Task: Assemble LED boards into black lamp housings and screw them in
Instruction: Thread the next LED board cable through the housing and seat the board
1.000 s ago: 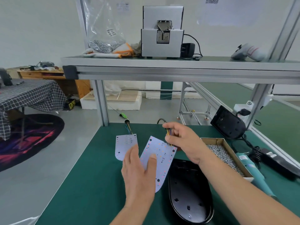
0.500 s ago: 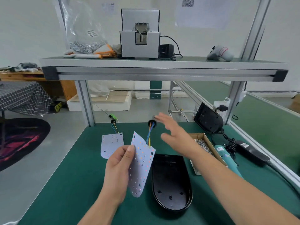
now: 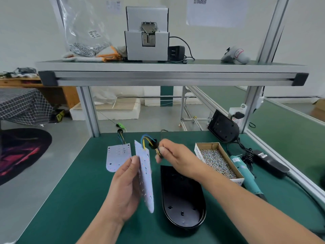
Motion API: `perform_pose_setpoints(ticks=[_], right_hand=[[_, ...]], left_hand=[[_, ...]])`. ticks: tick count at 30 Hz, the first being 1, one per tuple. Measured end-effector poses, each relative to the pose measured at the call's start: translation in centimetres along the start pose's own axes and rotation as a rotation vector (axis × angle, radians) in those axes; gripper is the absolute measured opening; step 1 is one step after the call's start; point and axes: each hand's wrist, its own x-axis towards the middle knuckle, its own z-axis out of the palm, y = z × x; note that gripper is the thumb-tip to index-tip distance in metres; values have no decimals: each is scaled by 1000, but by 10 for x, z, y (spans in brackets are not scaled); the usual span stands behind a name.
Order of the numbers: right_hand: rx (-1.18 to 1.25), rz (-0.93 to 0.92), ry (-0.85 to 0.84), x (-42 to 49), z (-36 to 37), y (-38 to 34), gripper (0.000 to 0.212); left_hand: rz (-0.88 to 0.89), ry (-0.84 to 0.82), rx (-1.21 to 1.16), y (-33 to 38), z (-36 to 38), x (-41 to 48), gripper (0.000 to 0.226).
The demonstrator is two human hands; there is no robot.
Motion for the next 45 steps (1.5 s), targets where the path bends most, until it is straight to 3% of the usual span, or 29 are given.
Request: perform_pose_setpoints(ticks=[2,7,9,12,15,17,23,29,32,34,36,41,45], right_hand=[[10,17,47,-7,8,-4,25],[-227,76,183,-7,29,-22,39],[-250,61,102,-8,30,-23,28],[-169,34,22,-13,26,-24,38],[-55,-33,-1,-20,19,-23,18],[-125,-59,-43,-25,8,-15,28],[-477,-155,9,-31,-25,17,22],[-686,67,194,-22,-36,55,23],[-623,257,164,-8,-53,69,23],[-604,280,175,3,-58,76,22],[-537,274,206,16,-57,80,21],[34,284,415,48,-42,76,27],[85,211,426,53,-32,75,28]], left_hand=[[-16,76,-56,0,-1,1,22],[0,27,-87,-3,-1,3,47],[7,24,-98,-1,-3,3,46],[10,8,-91,0,-7,3,44],[8,39,-104,4,-6,5,38],[-15,107,-173,9,-10,7,34],[-120,209,-297,10,-13,7,27],[-174,99,-387,7,-18,9,15],[-218,52,-398,4,-19,8,22],[-252,-20,-388,4,-18,7,47],[-289,-75,-342,3,-17,6,56],[-346,-63,-232,-6,-8,4,22],[-369,-12,-280,-2,-9,4,17]])
